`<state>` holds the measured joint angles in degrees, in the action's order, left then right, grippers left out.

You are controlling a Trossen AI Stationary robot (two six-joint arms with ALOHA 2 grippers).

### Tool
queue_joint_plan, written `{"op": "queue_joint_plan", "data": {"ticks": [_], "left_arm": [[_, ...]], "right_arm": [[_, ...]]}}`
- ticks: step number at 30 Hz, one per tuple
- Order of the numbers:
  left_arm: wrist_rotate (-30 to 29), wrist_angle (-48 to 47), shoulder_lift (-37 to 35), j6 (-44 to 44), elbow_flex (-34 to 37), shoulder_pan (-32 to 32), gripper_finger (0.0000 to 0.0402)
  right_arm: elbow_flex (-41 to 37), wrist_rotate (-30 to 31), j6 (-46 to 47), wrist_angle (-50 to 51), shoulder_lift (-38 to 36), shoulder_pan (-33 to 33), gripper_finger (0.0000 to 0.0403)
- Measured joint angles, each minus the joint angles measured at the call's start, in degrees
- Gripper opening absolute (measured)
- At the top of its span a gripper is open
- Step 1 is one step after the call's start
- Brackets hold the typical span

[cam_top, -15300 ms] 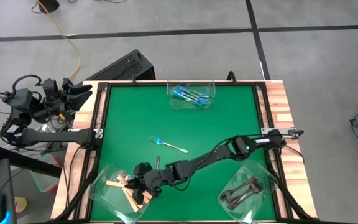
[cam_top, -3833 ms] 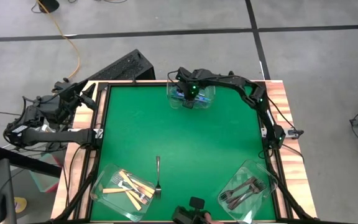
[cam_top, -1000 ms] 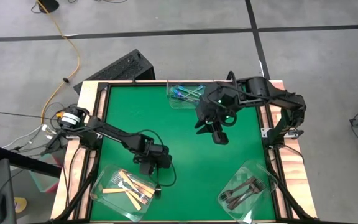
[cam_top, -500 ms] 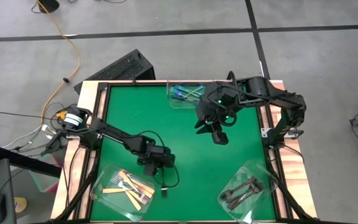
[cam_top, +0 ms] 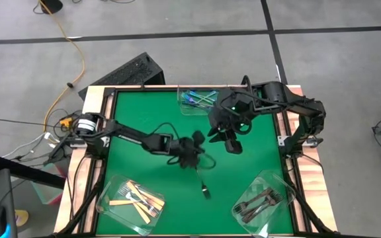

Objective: Sort silverware by color (type)
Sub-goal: Put the black fork into the bottom right transparent bin

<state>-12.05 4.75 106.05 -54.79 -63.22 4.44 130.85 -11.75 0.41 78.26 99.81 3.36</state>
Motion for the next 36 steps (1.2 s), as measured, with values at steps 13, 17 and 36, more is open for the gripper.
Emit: {"op": "queue_joint_plan", "data": {"ticks": [13,17,36], "left_arm": [[-6.0,-18.6,-12.3,15.1,-8.3,-3.8,0.0],[-2.6,-25.5,-21.6,19.6,-8.3,-5.8,0.0],[-0.4,-16.3,-71.2,39.2,9.5,-2.9,0.0]], "right_arm": [[-1.6,14.1,25.5,11.6,-2.2,5.3,0.0123],[-2.1,24.9,27.6,10.6,-3.3,9.9,0.0123],[-36.5,16.5,18.5,-20.1,-17.0,1.7,0.0108]]}}
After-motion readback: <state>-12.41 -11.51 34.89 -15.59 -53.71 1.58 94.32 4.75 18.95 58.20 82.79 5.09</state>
